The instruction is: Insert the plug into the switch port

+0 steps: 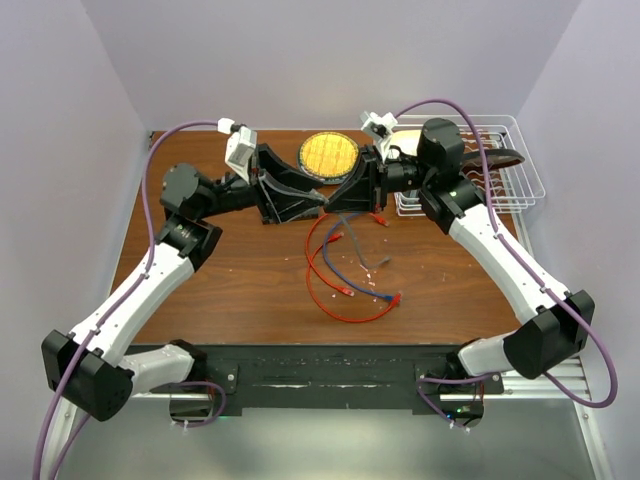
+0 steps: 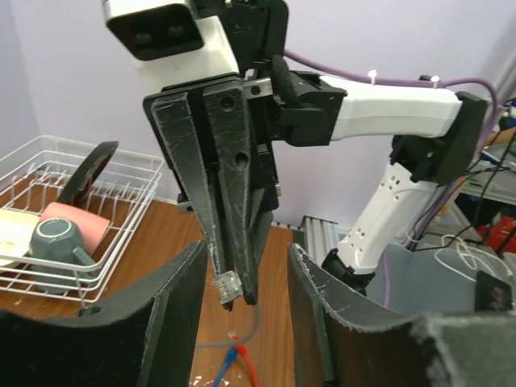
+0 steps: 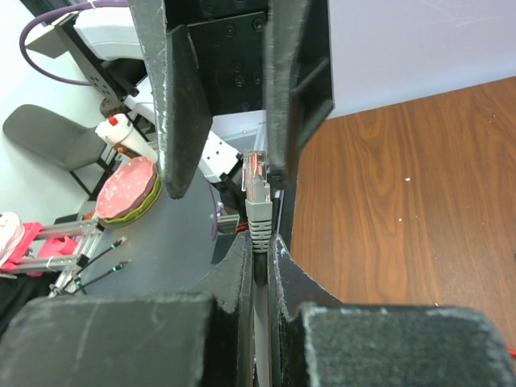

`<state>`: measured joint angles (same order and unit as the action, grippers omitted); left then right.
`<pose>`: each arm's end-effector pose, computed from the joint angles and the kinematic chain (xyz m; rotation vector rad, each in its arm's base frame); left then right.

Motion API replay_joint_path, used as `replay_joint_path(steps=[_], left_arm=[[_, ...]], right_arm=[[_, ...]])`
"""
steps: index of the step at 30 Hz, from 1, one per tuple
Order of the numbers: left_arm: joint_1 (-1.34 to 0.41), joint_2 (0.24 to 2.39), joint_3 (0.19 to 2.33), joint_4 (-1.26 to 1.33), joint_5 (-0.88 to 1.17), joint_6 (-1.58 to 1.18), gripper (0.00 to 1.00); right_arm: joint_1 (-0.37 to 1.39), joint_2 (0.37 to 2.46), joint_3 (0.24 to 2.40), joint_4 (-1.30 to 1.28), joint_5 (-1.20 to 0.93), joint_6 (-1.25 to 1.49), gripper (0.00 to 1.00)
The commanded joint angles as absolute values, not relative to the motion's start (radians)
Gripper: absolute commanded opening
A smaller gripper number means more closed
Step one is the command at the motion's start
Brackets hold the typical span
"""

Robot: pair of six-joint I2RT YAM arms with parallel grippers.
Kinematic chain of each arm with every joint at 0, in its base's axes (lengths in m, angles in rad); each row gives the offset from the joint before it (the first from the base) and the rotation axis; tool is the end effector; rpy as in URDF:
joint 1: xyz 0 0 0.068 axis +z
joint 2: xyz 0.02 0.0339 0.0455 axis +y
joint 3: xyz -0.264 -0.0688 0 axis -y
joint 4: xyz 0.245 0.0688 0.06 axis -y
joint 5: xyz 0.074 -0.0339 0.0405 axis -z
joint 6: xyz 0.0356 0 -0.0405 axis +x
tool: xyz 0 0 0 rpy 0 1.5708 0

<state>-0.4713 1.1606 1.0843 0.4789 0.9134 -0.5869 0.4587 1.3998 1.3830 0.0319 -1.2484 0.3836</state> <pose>0.2114 -0.1394 0.4343 0.8107 1.2337 -1.4072 0.2597 0.1659 0.4308 -1.1278 1.4266 1.5742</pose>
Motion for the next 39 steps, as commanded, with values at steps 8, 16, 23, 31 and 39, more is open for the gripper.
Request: replay_joint_path(steps=[8,16,23,31,39], left_arm=[[-0.483,1.183,1.097,0.569,0.95,-0.647,0.32],[-0.506,1.213,1.14,0.46,0.9,-0.584,0.34],[-0.512,1.218,1.157,0.445,0.784,-0.635,0.0],[-0.518,1.144,1.224,0.157,0.327,-0.675,0.0],[-0.518,1.19,1.336,-0.097,0.201,-0.733,0.0]], right_arm=[[0.46,1.367,1.378,0.048,-1.226,0.396,0.0],[0.46,1.361,1.388,0.044,-1.197,0.397,0.0],[0.46,1.35,1.397,-0.021,-1.128,0.356,0.17],[0.498,1.224,1.485,-0.319,-0.547,0.163,0.96],[0.635,1.218,1.479,-0.33,-0.209,0.077,0.96]])
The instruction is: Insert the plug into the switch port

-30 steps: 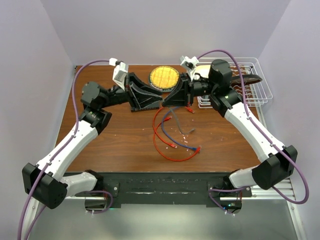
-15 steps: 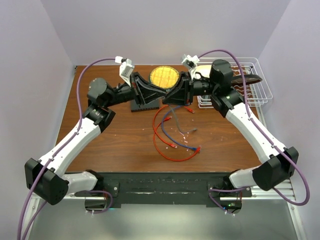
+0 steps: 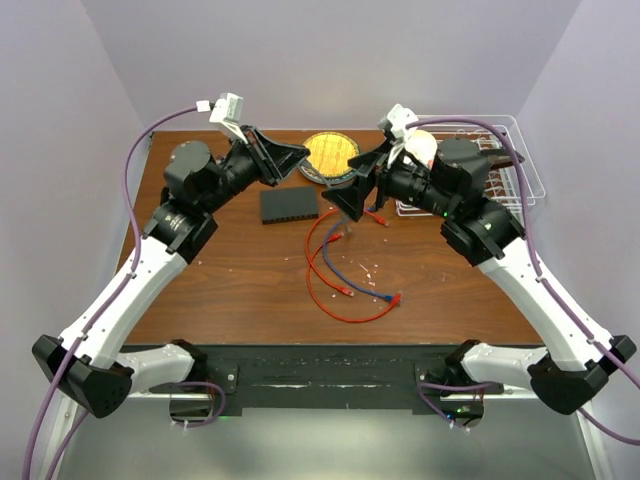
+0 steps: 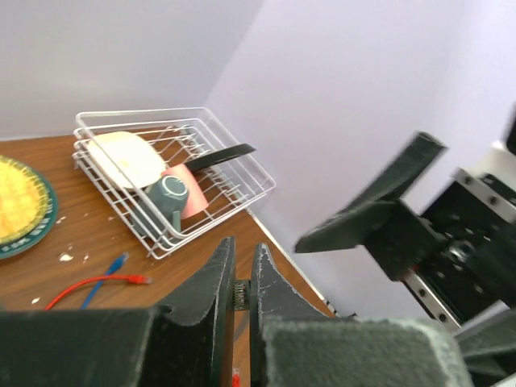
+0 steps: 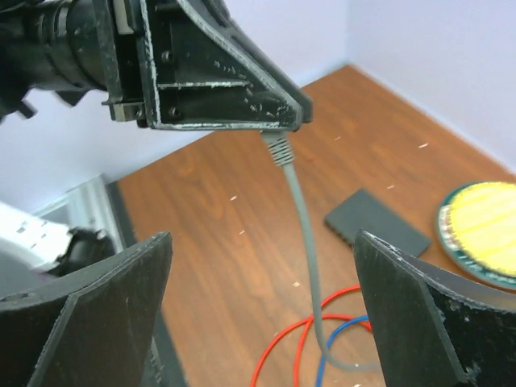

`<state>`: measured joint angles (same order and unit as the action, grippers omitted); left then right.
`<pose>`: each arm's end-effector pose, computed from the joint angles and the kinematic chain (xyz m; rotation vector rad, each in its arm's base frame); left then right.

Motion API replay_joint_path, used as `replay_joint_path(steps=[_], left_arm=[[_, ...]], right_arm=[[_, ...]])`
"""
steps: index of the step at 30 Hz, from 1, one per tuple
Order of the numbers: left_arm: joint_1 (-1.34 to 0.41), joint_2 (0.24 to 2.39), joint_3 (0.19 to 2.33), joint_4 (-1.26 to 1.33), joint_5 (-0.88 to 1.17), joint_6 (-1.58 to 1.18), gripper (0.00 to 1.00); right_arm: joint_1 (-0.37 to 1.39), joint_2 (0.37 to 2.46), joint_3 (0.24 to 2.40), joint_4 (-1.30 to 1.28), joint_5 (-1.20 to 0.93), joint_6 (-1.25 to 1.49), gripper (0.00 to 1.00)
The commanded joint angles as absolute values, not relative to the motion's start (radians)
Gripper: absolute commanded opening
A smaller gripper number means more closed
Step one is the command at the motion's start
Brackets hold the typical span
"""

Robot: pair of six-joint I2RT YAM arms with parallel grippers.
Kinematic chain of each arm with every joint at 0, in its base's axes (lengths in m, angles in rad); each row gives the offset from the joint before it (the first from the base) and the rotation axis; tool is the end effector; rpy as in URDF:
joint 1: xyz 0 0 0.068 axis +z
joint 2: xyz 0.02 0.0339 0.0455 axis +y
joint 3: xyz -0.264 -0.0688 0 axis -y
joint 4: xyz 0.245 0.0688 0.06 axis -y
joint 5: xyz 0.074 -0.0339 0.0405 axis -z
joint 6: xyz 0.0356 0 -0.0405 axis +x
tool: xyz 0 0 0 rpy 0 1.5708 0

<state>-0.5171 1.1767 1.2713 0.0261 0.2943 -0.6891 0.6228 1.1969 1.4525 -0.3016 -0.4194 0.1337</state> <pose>0.2245 -0.1396 0.4531 0.1252 1.5663 -1.1813 0.1961 0.1587 0.4744 -0.7287 1.5278 0.9131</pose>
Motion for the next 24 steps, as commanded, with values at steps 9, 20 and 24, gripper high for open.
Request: replay_joint_path(steps=[9,20,24], left_arm=[[-0.518,1.235,1.385,-0.167,0.212,-0.721,0.0],[-0.517,1.247,1.393,-0.179,0.213,-0.707,0.0],[-0.518,1.256,1.391,-0.17,0.227,-0.704,0.0]], right_arm=[[0.664,1.325,1.514,-0.273,-0.215,0.057,0.75],[0.701,1.393,1.555,-0.244,-0.239,0.046,0.62],[0.706,1.402,1.545,-0.233,-0.245,0.046,0.57]])
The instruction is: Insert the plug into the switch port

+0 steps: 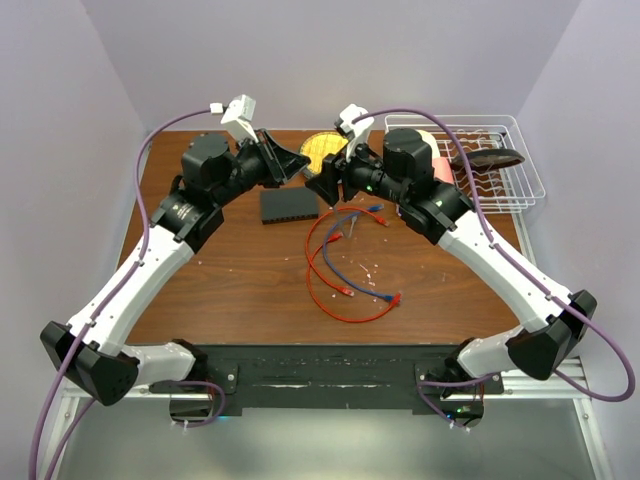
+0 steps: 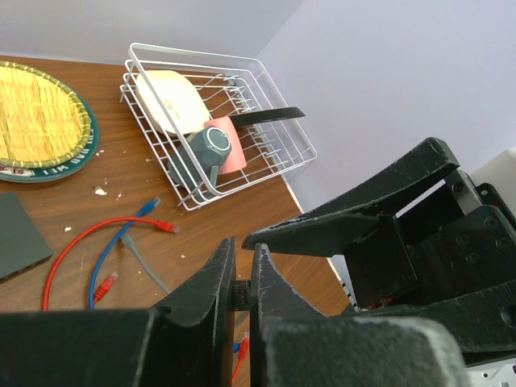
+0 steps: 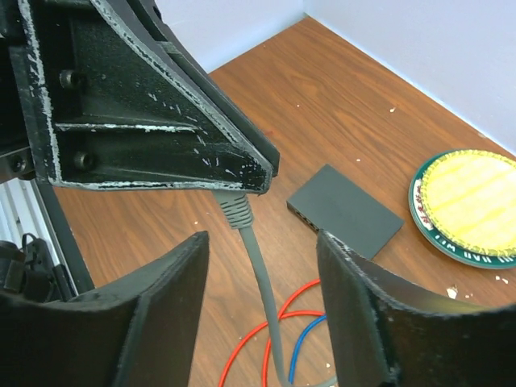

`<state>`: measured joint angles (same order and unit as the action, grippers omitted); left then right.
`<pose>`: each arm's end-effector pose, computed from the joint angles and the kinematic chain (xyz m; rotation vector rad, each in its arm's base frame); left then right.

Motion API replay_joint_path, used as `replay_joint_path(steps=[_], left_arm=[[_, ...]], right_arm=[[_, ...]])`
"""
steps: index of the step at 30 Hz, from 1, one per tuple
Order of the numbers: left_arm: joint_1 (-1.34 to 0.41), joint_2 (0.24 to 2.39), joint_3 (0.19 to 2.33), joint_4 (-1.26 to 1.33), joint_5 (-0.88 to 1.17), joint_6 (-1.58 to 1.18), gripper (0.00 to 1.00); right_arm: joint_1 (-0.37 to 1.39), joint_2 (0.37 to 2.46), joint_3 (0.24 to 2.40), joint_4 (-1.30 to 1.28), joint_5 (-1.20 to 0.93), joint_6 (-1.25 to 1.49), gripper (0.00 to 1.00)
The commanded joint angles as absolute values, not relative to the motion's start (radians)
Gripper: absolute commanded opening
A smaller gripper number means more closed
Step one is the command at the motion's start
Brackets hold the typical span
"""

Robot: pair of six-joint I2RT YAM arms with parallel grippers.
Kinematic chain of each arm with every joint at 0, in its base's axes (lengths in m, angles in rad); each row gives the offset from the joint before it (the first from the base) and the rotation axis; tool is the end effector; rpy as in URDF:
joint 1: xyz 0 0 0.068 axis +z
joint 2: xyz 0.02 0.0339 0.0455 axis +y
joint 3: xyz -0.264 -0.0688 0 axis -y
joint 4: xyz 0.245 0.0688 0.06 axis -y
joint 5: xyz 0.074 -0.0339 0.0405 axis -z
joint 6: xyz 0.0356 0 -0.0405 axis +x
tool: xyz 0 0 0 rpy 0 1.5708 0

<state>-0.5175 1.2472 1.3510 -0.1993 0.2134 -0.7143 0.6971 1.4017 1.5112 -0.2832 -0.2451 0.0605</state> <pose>0.2412 -0.1460 0.4385 -0.0024 1.7877 -1.0897 0.2394 0.2117 0.4414 -0.7371 1.6446 0.7619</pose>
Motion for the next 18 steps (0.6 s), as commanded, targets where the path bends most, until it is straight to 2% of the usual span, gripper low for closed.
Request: replay_joint_path(steps=[1,5,17,18], left_arm=[[-0.518,1.256,1.391,-0.169,0.227,-0.704,0.0],[-0.518,1.259,1.387,-0.153,0.238,-0.707,0.0],[-0.518,1.258,1.378,-0.137,0.25,-0.719,0.0],[-0.517,1.258,1.376,-0.133,0.253,-0.721,0.0]], right_arm=[[0.704,1.404,1.543,-0.229,-0.245,0.045,0.54],[0.707,1.408,1.539,-0.219,-0.245,0.048,0.45],[0.709,1.425,1.528,-0.215,-0.249,0.054,0.41],[0.709,1.425,1.528,-0.215,-0.247,0.052,0.38]])
